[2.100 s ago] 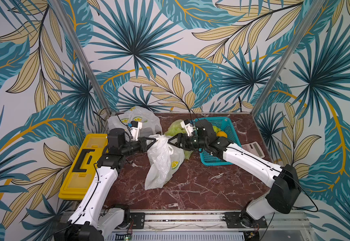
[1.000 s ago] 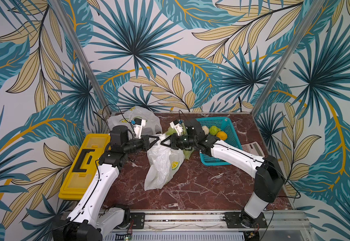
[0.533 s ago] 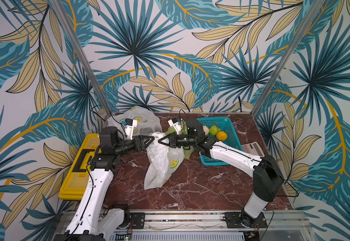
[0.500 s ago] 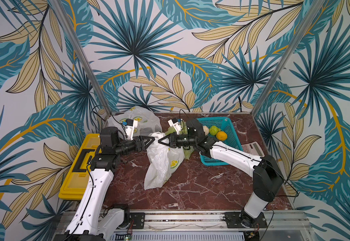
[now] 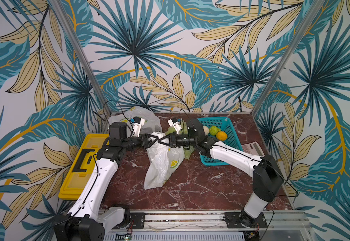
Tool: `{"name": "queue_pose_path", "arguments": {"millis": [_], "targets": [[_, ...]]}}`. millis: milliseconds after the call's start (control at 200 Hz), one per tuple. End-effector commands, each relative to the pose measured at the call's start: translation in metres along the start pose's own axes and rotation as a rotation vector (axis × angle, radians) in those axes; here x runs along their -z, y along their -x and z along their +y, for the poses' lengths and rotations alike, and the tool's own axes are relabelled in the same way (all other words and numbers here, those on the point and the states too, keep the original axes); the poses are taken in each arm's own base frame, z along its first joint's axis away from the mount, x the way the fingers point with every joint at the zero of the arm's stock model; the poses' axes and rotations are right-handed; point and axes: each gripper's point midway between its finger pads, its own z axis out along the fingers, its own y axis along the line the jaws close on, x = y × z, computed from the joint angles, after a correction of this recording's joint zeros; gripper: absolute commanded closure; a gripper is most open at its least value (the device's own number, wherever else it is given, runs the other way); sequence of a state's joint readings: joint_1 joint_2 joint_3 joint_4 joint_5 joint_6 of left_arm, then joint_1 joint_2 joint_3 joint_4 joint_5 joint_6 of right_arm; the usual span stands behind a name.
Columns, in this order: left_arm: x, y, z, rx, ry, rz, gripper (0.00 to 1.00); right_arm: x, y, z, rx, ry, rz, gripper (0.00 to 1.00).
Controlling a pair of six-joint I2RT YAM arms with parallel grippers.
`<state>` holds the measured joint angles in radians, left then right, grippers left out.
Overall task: Place the pears into plastic bags & tie knots
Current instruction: Tie the plastic bag at the center of the board.
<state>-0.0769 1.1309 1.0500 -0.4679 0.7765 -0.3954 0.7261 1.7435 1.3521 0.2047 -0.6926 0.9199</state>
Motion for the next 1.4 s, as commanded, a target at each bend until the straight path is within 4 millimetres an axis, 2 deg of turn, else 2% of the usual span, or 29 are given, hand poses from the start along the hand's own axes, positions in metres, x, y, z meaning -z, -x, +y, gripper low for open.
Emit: {"name": "queue_pose_path", "arguments": {"millis": [0,90,190,245,365,476,551,641,971,1151,1242,1397], "targets": [[0.002,0.012,-0.006,-0.035,-0.007,-0.024,0.82,-0.004,-0.007,-0.011,-0.006,0.002,0.026,0.91],[-0.001,0.009,-0.004,-0.027,-0.012,-0.017,1.00,-0.003,-0.006,-0.006,-0.003,0.009,0.029,0.83],[-0.002,0.004,0.002,-0.021,0.002,-0.013,1.00,0.012,-0.004,-0.004,-0.003,-0.004,0.017,0.65],[-0.003,0.001,0.006,-0.009,0.005,-0.005,1.00,0.026,-0.004,-0.008,-0.011,-0.018,0.004,0.58],[-0.006,-0.001,0.013,0.019,0.016,-0.010,1.00,0.055,-0.019,-0.022,-0.009,-0.102,-0.001,0.50],[-0.007,-0.001,0.015,0.040,0.019,-0.027,1.00,0.072,-0.042,-0.051,0.001,-0.254,0.021,0.53],[-0.006,-0.002,0.017,0.056,0.024,-0.039,1.00,0.072,-0.054,-0.062,0.022,-0.314,0.033,0.56],[-0.006,-0.005,0.020,0.073,0.031,-0.042,1.00,0.061,-0.058,-0.059,0.050,-0.313,0.029,0.57],[-0.003,-0.008,0.020,0.098,0.037,-0.053,1.00,0.031,-0.043,-0.045,0.108,-0.299,0.007,0.57],[-0.003,-0.011,0.021,0.103,0.039,-0.055,1.00,0.022,-0.042,-0.037,0.120,-0.284,0.012,0.52],[-0.002,-0.011,0.022,0.099,0.042,-0.059,1.00,0.023,-0.047,-0.038,0.119,-0.295,0.035,0.52],[-0.002,-0.010,0.024,0.105,0.048,-0.059,1.00,0.040,-0.061,-0.049,0.157,-0.379,0.070,0.52]]}}
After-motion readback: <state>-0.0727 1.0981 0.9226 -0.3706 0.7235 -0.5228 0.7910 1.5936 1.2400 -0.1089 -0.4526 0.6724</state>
